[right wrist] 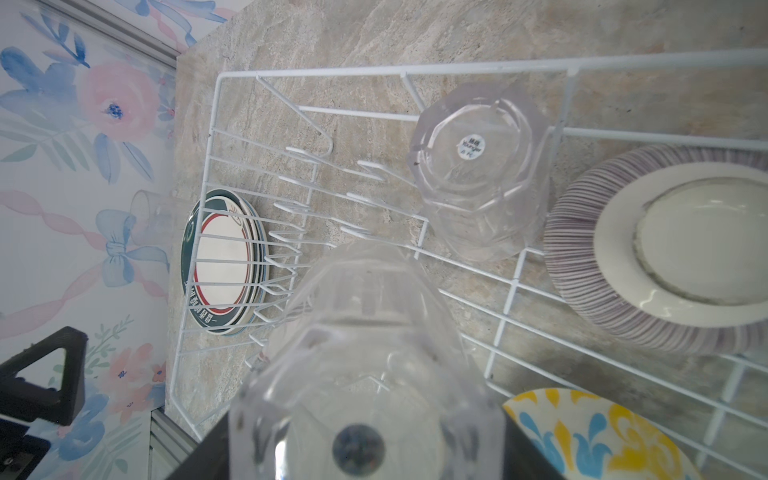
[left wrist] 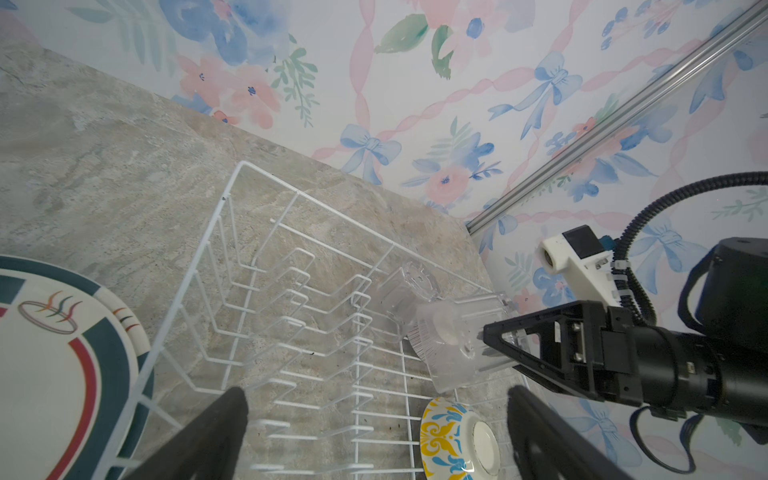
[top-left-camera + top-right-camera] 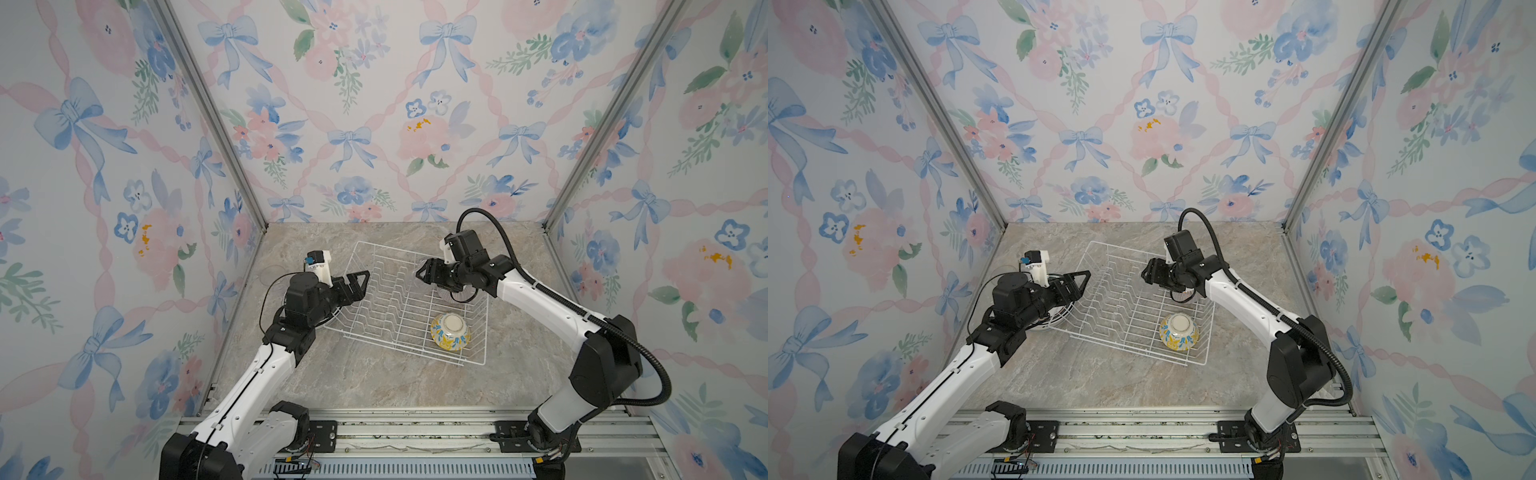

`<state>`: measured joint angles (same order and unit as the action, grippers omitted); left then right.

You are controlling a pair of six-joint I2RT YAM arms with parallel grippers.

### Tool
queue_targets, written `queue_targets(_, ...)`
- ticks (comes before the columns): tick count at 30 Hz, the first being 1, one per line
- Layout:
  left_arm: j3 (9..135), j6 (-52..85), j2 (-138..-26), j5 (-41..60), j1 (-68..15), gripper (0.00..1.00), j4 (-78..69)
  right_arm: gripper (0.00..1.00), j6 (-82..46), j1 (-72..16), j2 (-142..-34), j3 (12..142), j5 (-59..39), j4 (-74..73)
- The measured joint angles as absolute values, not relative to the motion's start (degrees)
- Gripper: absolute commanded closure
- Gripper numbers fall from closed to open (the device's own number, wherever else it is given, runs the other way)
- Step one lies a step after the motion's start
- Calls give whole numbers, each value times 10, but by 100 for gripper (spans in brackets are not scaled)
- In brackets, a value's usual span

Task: Unload the mixed dishes from the dish rack
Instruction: 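Lift the clear cup and bring it toward the left gripper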

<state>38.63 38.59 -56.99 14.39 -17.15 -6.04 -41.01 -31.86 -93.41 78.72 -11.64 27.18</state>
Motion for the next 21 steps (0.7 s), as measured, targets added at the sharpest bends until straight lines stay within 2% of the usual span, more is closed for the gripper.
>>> queue_targets(11,396,390,-646,161,-243,2,-112,47,-461,-309,-918,769,-168,213)
queue_targets(21,434,373,-700,193,-282,12,-163,46,-490,-300,-913,766,-213,177)
